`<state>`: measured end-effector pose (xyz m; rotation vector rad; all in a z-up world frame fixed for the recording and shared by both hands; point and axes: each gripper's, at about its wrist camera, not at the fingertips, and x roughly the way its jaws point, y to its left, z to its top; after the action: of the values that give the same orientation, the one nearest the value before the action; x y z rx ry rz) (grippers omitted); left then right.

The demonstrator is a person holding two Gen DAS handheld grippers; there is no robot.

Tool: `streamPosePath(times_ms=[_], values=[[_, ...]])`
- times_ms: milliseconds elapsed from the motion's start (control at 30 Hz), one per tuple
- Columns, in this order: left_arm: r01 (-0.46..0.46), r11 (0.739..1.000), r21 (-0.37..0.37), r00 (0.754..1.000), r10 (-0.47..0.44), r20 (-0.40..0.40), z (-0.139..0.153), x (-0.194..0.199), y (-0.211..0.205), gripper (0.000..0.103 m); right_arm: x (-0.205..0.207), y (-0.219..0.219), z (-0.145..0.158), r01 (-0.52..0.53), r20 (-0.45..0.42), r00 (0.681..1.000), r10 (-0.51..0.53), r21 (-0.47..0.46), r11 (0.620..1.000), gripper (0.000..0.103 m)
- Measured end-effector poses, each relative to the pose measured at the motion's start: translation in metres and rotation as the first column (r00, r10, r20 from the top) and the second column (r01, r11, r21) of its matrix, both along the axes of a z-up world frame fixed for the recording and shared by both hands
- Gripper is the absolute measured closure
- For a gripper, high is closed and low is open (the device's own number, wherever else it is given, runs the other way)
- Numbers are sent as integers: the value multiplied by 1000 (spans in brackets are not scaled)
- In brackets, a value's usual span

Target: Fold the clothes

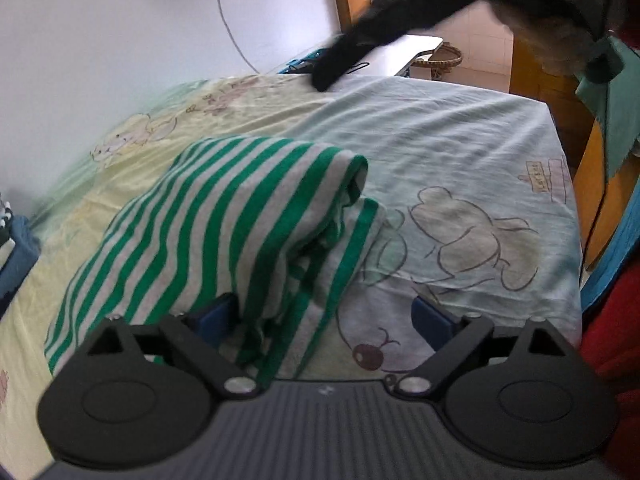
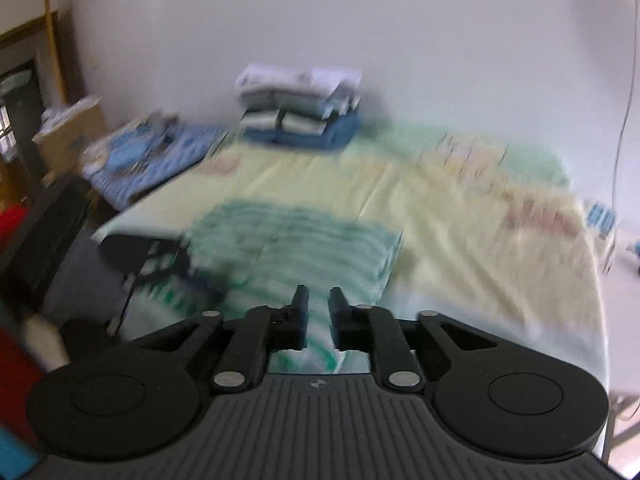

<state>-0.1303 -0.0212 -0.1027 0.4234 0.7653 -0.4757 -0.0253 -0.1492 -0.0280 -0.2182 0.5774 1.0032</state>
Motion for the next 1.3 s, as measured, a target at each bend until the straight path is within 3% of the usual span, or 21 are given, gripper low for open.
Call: streamPosePath(times_ms=[167,267,400,500,567,733,867,967,1100,1233,1300], values=[[-2,1000,5,1000,2,-8,-1,-3,0,10,-5,31,-46,-8,43,999,12,-90,996,83],[-13,1000,-8,1000,13,-4,-4,-6,0,9,-14,18,-66,-14,103,994,21,-65,998,84],[-34,999,-15,999,34,0,10,-11,1,18,-5,22,-52,-39,91,995,46,-84,996,83],[-76,994,-78,997,78,18,34,-20,16,17,11,19,-25,-24,82,996,22,27,999,81],[-139,983,-119,988,146,50,47,-14,34,16,27,29,-15,8,91,996,-14,65,998,72],[-315,922,-227,929,348,126,70,15,80,17,68,70,-30,105,105,989,-108,39,994,71],[-428,837,-341,876,477,72,55,60,110,22,80,84,-51,146,72,986,-148,34,989,72],[-476,803,-359,857,514,15,34,77,124,25,80,83,-58,163,66,984,-164,24,986,72],[-503,796,-336,850,526,-27,7,77,128,21,75,73,-67,173,50,983,-175,44,984,72],[-468,834,-291,867,498,33,2,66,117,18,67,64,-74,196,48,978,-201,93,976,71],[-466,834,-296,869,494,22,3,67,119,17,59,61,-68,187,47,980,-191,71,980,70]])
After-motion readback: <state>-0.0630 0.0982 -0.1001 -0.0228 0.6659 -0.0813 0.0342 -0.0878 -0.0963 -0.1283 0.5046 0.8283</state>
